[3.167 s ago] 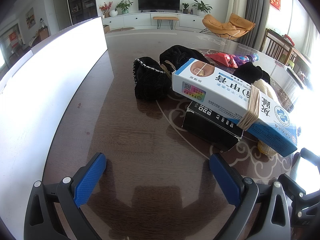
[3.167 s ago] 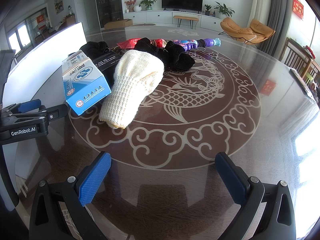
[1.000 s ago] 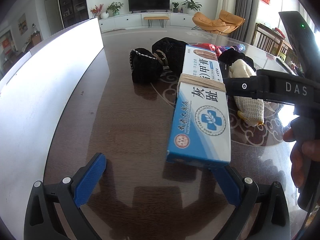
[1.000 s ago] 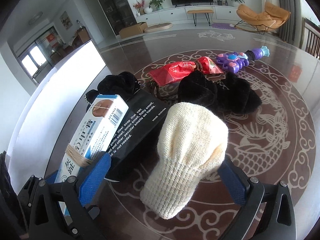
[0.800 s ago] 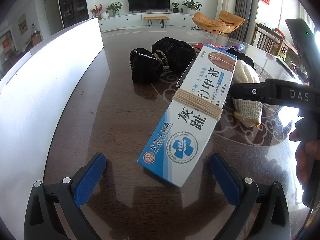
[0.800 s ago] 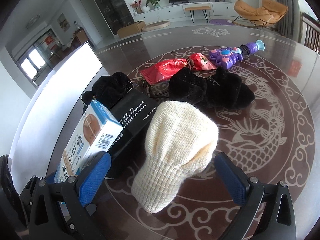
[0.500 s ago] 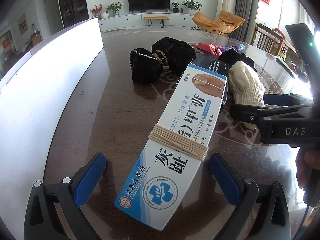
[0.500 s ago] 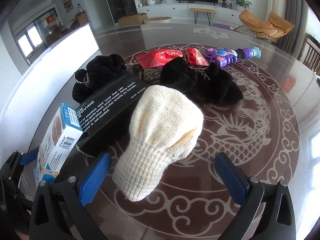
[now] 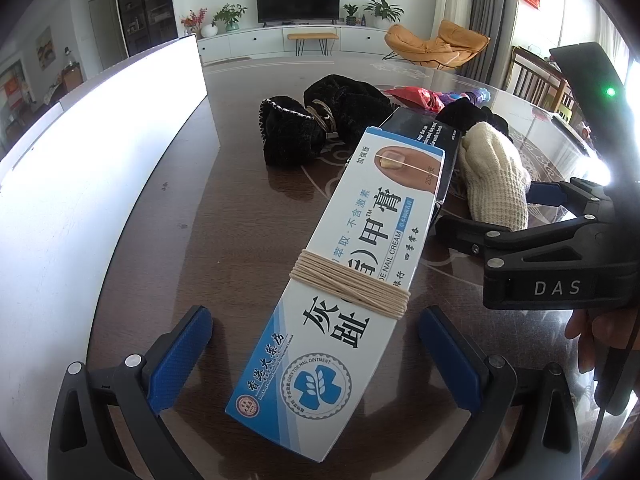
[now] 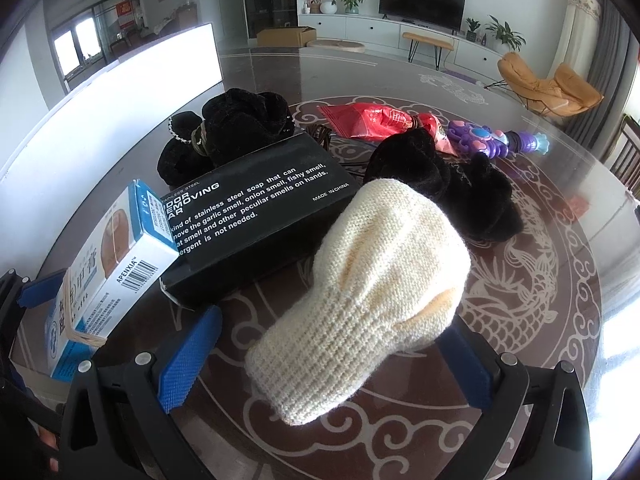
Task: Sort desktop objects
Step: 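Grasp the blue-white ointment box with the left tool while the right tool approaches the white knit glove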
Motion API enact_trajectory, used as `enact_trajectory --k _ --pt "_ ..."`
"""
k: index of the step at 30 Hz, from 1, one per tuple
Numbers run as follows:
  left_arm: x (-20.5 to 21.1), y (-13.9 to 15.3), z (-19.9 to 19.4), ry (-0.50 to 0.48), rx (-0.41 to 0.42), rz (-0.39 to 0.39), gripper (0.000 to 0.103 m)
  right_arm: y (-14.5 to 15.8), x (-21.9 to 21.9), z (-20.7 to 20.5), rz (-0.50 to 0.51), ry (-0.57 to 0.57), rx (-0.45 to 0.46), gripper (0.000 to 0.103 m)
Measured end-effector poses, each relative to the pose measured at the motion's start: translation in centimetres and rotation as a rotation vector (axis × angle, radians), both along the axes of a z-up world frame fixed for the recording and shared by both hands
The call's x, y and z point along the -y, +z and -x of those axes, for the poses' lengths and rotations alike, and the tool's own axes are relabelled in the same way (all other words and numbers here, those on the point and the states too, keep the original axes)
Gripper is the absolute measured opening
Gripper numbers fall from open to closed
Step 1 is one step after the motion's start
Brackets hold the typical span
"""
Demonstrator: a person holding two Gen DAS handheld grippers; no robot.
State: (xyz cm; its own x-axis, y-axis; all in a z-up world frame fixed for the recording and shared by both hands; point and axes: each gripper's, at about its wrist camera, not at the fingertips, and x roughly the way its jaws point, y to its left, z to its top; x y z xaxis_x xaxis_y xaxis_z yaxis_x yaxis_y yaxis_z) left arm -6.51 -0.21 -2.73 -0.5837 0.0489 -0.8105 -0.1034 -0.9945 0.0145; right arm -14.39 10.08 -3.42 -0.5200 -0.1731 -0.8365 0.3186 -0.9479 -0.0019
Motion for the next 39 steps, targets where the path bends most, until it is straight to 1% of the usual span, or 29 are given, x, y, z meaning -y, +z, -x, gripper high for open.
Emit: enact_trajectory --k 4,9,23,26,27,29,30,31,32,33,34,38,39 --pt "0.0 0.0 0.0 0.000 0.000 0.000 0.103 -0.1 -0.3 -0.2 0.000 0.000 -0.002 0.103" --pt "0.0 0.0 0.0 0.000 0.000 0.000 0.103 -0.3 -0.6 -0.7 0.008 0.001 -0.030 0.103" --pt "0.0 0.0 -0.1 0.000 0.000 -0.001 0.103 -0.4 -0.7 -0.5 0.011 -0.002 -0.033 0.103" --pt "0.0 0.0 -0.1 0.000 0.000 -0.001 0.103 -0.4 -0.9 -0.6 0.009 -0.025 -0.039 0.103" --pt "0.0 0.0 -0.1 0.000 0.000 -0.001 0.103 -0.3 -1.0 -0.7 0.010 -0.036 -0.045 0.100" --pt "0.0 0.0 -0.1 0.000 0.000 -0.001 0.103 -0.1 -1.4 -0.9 0.016 -0.050 -0.060 0.091" --pt "0.0 0.0 -0.1 0.000 0.000 -0.001 0.103 0.1 -1.5 -1.0 0.019 -0.045 -0.072 0.078" --pt "0.0 0.0 -0.1 0.000 0.000 -0.001 0.103 0.2 -1.6 -1.1 0.021 -0.037 -0.076 0.071" --pt "0.0 0.0 -0.1 0.000 0.000 -0.001 0.103 0.2 -1.7 -1.2 0.021 -0.030 -0.079 0.069" --pt "0.0 0.0 -0.1 0.000 0.000 -0.001 0.103 0.3 -1.8 -1.3 0.020 -0.024 -0.083 0.064" --pt "0.0 0.0 -0.1 0.000 0.000 -0.001 0.103 0.3 -1.9 -1.4 0.021 -0.019 -0.084 0.061" --pt "0.0 0.0 -0.1 0.000 0.000 -0.001 0.103 0.4 -2.9 -2.3 0.011 -0.019 -0.090 0.059" --pt "0.0 0.0 -0.1 0.000 0.000 -0.001 0.103 0.4 -3.3 -2.7 0.012 -0.022 -0.091 0.056"
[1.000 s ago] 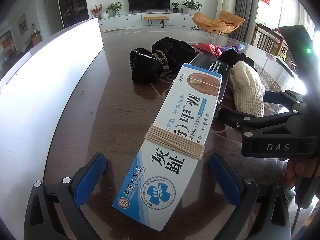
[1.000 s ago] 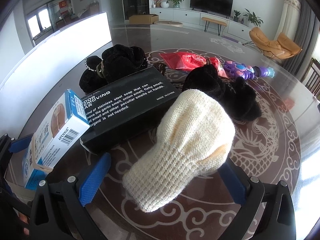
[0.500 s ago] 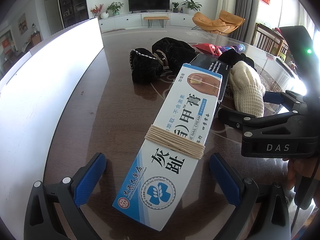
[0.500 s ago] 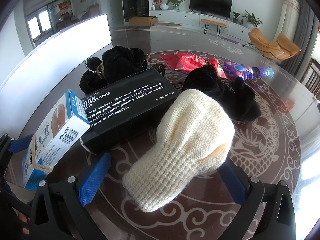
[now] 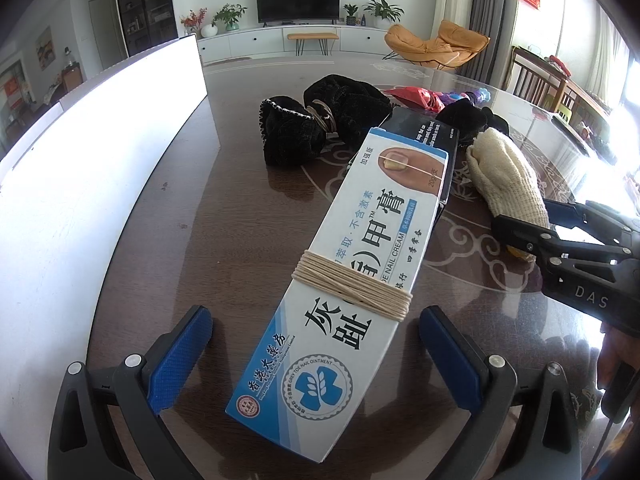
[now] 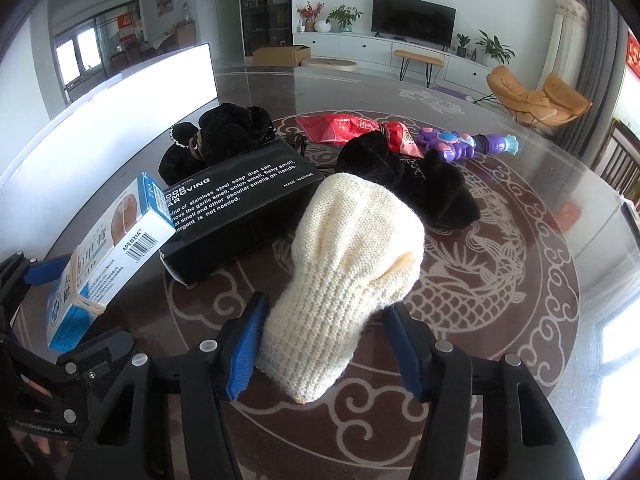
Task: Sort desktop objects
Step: 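Grasp the white knit glove with the right tool while the left tool lifts the ointment box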
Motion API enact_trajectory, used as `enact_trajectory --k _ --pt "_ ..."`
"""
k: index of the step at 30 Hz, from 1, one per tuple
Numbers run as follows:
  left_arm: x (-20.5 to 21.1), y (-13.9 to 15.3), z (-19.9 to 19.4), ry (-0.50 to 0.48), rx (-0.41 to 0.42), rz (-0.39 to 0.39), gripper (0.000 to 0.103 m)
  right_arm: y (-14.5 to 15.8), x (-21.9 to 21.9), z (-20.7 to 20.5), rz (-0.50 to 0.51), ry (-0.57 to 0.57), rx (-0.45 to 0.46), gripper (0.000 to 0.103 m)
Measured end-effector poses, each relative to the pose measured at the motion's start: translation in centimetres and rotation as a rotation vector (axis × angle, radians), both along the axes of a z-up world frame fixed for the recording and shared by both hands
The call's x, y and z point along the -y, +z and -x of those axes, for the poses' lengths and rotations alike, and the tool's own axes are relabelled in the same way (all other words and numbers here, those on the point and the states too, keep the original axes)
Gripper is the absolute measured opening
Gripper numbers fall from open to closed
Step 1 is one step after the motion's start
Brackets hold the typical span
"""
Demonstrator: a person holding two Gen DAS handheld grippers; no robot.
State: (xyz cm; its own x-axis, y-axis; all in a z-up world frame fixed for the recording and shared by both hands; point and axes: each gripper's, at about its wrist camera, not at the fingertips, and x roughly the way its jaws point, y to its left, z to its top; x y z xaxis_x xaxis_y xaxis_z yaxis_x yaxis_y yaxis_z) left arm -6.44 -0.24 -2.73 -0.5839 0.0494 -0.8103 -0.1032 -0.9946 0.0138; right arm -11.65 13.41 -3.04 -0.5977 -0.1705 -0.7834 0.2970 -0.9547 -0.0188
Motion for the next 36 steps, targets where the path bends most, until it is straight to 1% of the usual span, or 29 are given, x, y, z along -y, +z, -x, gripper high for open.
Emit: enact_trajectory --k 1,4,9,11,13,15,16,17,20,21,22,23,24,25,28,29,30,31,32,33,34,35,36 --pt "0.0 0.0 0.0 0.000 0.000 0.000 0.103 0.0 -0.6 -0.5 0.002 -0.006 -0.001 0.053" --pt "0.0 0.0 0.0 0.000 0.000 0.000 0.103 -0.1 -3.0 -2.5 0.010 -0.043 0.000 0.053" --pt "0.0 0.0 0.0 0.000 0.000 0.000 0.103 0.0 -5.9 -5.6 0.011 -0.066 0.000 0.053" --pt "0.0 0.0 0.0 0.000 0.000 -0.002 0.103 0.1 -6.8 -6.2 0.019 -0.079 0.001 0.053" --pt "0.0 0.0 -0.1 -0.022 0.006 -0.003 0.103 0.2 -7.3 -6.4 0.039 -0.087 0.003 0.053" --pt "-0.1 0.1 -0.4 -0.039 0.029 0.000 0.103 0.1 -7.5 -6.4 0.052 -0.086 0.004 0.053" --pt "0.1 0.2 -0.7 -0.023 0.030 -0.017 0.103 0.1 -7.6 -6.4 0.053 -0.085 0.004 0.053" --pt "0.4 0.7 -1.2 -0.006 0.018 -0.060 0.103 0.1 -7.5 -6.5 0.052 -0.083 0.005 0.054" --pt "1.3 2.4 -1.4 0.050 -0.043 -0.232 0.103 0.0 -7.3 -6.5 0.048 -0.076 0.006 0.056" --pt "1.3 2.9 -1.1 0.056 -0.058 -0.273 0.103 -0.1 -7.3 -6.6 0.046 -0.074 0.006 0.057" --pt "1.1 3.3 -0.6 0.043 -0.063 -0.300 0.103 -0.1 -7.3 -6.5 0.045 -0.074 0.006 0.057" --pt "0.6 3.5 0.2 0.016 -0.051 -0.301 0.103 -0.1 -7.3 -6.5 0.046 -0.073 0.006 0.057" --pt "0.1 3.4 1.0 -0.016 -0.035 -0.275 0.103 -0.1 -7.3 -6.5 0.048 -0.073 0.006 0.057" --pt "-0.5 3.2 1.8 -0.047 -0.023 -0.228 0.103 -0.1 -7.3 -6.5 0.051 -0.074 0.007 0.057" --pt "-2.3 2.0 3.8 -0.126 0.012 -0.026 0.103 -0.1 -7.5 -6.6 0.065 -0.073 0.008 0.057" --pt "-2.7 1.5 4.2 -0.149 0.025 0.025 0.103 0.0 -7.6 -6.6 0.069 -0.073 0.008 0.057" --pt "-3.1 1.2 4.5 -0.182 0.034 0.043 0.103 0.0 -7.6 -6.6 0.072 -0.072 0.009 0.058" --pt "-3.2 1.2 4.4 -0.223 0.036 0.023 0.094 0.0 -7.6 -6.6 0.074 -0.070 0.009 0.059" --pt "-3.3 1.2 4.2 -0.259 0.040 -0.006 0.079 0.0 -7.7 -6.6 0.081 -0.067 0.010 0.059" --pt "-3.3 1.2 4.0 -0.272 0.052 -0.006 0.047 0.0 -7.9 -6.6 0.107 -0.052 0.013 0.061" --pt "-3.3 1.3 3.5 -0.269 0.041 0.014 0.044 0.2 -8.1 -6.5 0.152 -0.019 0.015 0.061" --pt "-3.1 1.5 3.0 -0.267 0.026 0.009 0.044 0.3 -8.0 -6.2 0.169 0.014 0.010 0.061" --pt "-2.8 1.5 2.4 -0.261 0.019 -0.007 0.043 0.5 -7.7 -5.7 0.150 0.036 0.003 0.061"
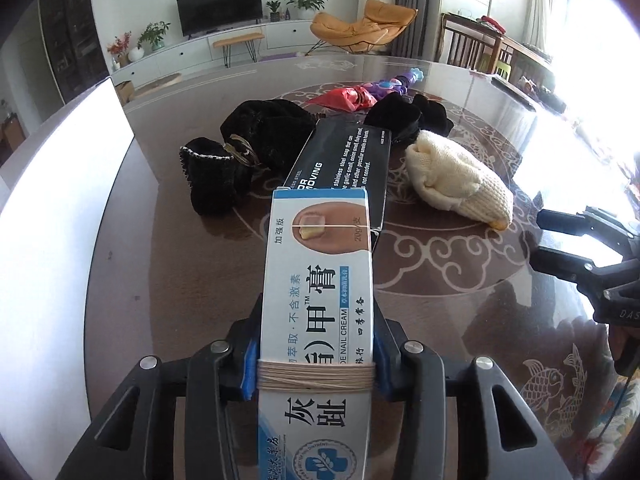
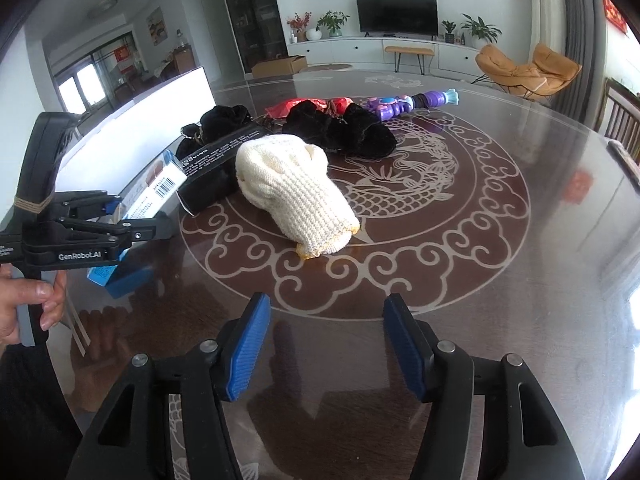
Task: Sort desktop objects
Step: 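Grasp the white knit glove with the right tool while the left tool lifts the ointment box, then carry the box and glove over the cork-bottomed box and open both tools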
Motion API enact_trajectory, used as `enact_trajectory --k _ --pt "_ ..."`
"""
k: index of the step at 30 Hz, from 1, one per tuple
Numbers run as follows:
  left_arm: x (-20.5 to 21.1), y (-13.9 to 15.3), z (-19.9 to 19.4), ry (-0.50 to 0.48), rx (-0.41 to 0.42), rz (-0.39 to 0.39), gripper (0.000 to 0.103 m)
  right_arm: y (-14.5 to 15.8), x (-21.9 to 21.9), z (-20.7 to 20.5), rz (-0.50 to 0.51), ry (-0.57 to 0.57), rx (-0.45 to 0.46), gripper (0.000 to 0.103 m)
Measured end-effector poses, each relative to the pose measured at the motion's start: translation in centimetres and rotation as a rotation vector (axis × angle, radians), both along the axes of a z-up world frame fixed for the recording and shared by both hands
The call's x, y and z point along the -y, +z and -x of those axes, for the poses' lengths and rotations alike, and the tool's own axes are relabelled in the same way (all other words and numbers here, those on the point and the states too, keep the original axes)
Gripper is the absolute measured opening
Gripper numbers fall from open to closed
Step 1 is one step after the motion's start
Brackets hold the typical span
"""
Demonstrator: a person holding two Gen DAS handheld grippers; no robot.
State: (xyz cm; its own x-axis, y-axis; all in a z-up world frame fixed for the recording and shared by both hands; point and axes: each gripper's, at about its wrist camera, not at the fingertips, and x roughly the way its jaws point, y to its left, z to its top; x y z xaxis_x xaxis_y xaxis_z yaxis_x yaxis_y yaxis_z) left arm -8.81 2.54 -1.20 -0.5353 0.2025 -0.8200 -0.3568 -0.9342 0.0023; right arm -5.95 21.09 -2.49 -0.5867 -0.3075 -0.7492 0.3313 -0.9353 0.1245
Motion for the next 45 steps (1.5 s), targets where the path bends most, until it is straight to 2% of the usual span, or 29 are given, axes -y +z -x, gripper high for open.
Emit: enact_trajectory --k 2,6,8,12,14,16,18,19,22,24,25,26,28,31,34,38,41,45 --pt "0.9 0.1 -0.9 0.036 -0.009 -0.017 0.043 0.5 1.0 1.7 -0.017 0.060 -0.007 0.061" --pt "3.2 0.3 -2.5 0.124 0.012 -0.114 0.043 -0.1 3.7 6.4 -0.071 0.155 0.067 0.062" --pt "4.1 0.3 -3.1 0.151 0.014 -0.144 0.043 -0.2 4.6 7.9 -0.094 0.153 0.061 0.062" --pt "4.8 -0.5 -4.8 0.156 0.026 -0.125 0.043 0.6 4.8 8.8 -0.072 0.134 0.069 0.063" --pt "4.8 -0.6 -5.5 0.145 0.017 -0.116 0.043 1.6 5.0 8.1 -0.101 0.169 0.051 0.071" --pt "4.8 -0.6 -5.8 0.139 0.015 -0.112 0.043 2.8 5.9 7.0 -0.194 0.233 -0.019 0.090" --pt "5.2 -0.6 -6.0 0.138 0.017 -0.119 0.043 3.4 7.1 7.0 -0.288 0.299 -0.080 0.095" --pt "5.3 -0.6 -6.0 0.139 0.019 -0.124 0.043 3.4 7.8 7.4 -0.319 0.330 -0.081 0.095" --pt "5.6 -0.6 -6.3 0.138 0.022 -0.140 0.043 1.9 9.4 10.3 -0.338 0.373 0.018 0.095" --pt "5.8 -0.6 -6.6 0.149 0.019 -0.148 0.043 0.6 9.9 12.0 -0.326 0.341 0.089 0.091" --pt "6.1 -0.6 -6.9 0.157 0.014 -0.152 0.043 0.3 9.9 12.6 -0.297 0.326 0.116 0.083" --pt "6.4 -0.7 -7.2 0.167 0.009 -0.156 0.043 0.2 9.7 12.7 -0.275 0.302 0.128 0.061" --pt "6.8 -0.4 -8.0 0.184 -0.008 -0.172 0.043 0.8 9.2 12.2 -0.241 0.263 0.120 0.052" --pt "7.5 1.3 -8.9 0.210 -0.055 -0.240 0.043 2.9 8.4 10.1 -0.236 0.248 0.080 0.051" --pt "8.5 4.2 -9.9 0.241 -0.115 -0.322 0.043 6.5 8.0 7.8 -0.214 0.243 0.016 0.051" --pt "11.4 8.4 -10.6 0.289 -0.186 -0.398 0.043 11.9 10.4 6.3 -0.136 0.271 -0.055 0.051" --pt "15.3 11.2 -10.9 0.349 -0.239 -0.404 0.043 15.3 14.8 5.9 -0.051 0.325 -0.099 0.051" --pt "22.0 12.6 -10.1 0.479 -0.262 -0.320 0.043 17.5 22.9 5.0 0.042 0.416 -0.138 0.051"
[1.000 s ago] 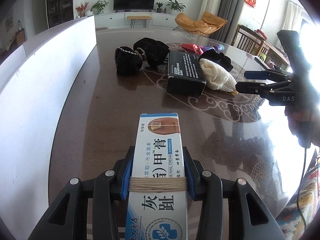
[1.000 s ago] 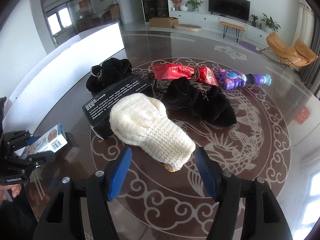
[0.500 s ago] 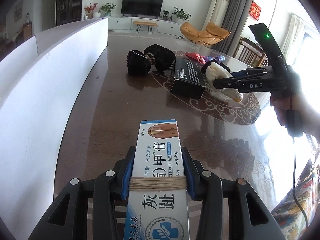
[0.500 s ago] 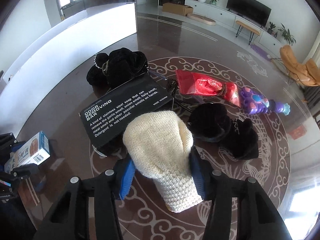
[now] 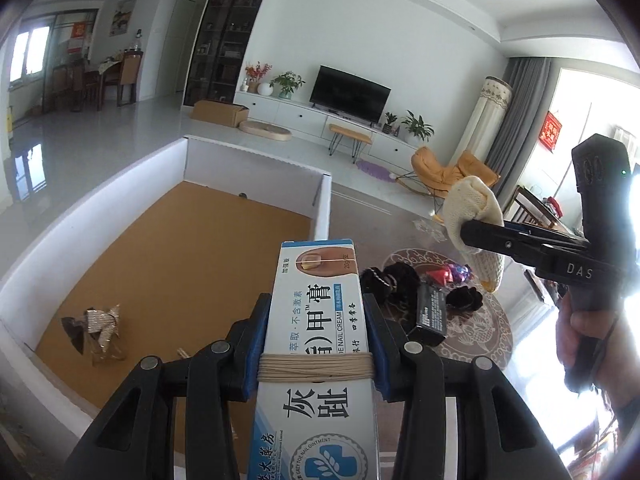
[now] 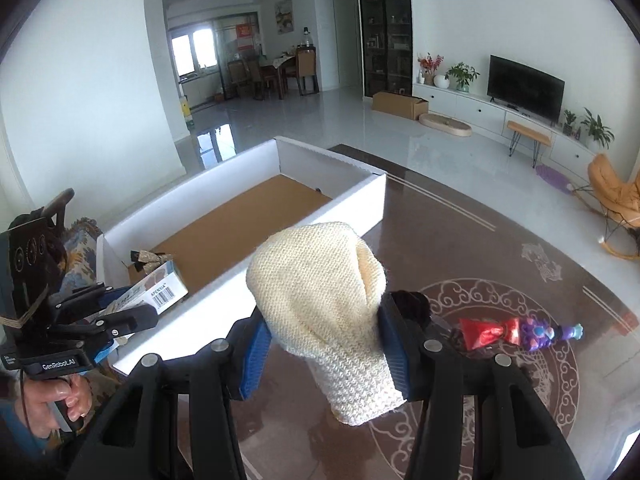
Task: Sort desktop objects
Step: 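Carry the box and glove over the cork-bottomed box and open both tools, then bring both empty tools back over the table toward the black soap box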
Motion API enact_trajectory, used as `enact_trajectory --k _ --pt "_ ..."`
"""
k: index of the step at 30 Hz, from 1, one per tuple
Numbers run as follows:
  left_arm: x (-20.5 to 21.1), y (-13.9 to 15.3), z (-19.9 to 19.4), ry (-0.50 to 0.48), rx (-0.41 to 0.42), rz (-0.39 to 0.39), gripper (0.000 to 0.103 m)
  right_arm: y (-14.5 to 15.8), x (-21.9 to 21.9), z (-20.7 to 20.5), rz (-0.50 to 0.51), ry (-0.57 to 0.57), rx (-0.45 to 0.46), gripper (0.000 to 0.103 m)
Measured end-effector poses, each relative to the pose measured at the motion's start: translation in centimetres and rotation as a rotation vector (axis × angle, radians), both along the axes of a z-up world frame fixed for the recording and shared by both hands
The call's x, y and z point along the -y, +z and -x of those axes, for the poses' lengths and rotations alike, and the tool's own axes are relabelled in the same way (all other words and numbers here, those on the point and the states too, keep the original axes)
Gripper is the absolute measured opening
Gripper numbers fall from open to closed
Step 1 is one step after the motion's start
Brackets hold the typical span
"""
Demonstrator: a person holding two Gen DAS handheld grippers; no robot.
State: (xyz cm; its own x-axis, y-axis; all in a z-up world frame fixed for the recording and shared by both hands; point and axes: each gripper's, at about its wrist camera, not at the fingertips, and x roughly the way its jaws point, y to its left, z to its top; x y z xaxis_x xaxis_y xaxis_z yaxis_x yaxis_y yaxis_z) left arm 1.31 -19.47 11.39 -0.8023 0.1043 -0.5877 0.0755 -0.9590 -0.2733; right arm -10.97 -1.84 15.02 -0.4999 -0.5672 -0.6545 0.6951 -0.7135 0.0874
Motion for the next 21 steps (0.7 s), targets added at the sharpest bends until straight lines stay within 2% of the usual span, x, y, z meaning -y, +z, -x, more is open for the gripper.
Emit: enact_trajectory --k 5,8,11,14,16,17,18,19,21 --pt "6.9 -2.1 1.7 0.129 0.119 0.035 0.043 -1.1 11.4 -0.4 0.069 0.097 0.048 0.051" --pt "8.4 -4.1 3.0 0.139 0.190 0.051 0.043 -3.7 17.2 0.2 0.001 0.129 0.062 0.051" --pt "8.6 -5.8 4.0 0.139 0.259 0.078 0.044 -7.0 21.1 0.9 -0.093 0.139 0.095 0.052" --pt "9.0 -7.3 4.4 0.139 0.300 0.074 0.045 -9.7 22.7 1.9 -0.138 0.124 0.155 0.058" --pt "9.5 -7.3 4.0 0.149 0.271 0.036 0.049 -10.5 22.6 2.4 -0.147 0.091 0.172 0.072" --pt "9.7 -7.1 3.7 0.162 0.259 0.028 0.055 -10.5 22.0 2.6 -0.135 0.076 0.169 0.075" --pt "9.6 -6.8 3.3 0.181 0.247 0.032 0.067 -10.2 21.1 2.7 -0.112 0.067 0.164 0.079" --pt "9.4 -6.4 3.0 0.195 0.225 0.040 0.069 -9.8 20.2 2.7 -0.087 0.059 0.156 0.083" --pt "8.5 -5.5 2.1 0.201 0.182 0.051 0.069 -8.6 18.3 2.3 -0.047 0.038 0.117 0.084"
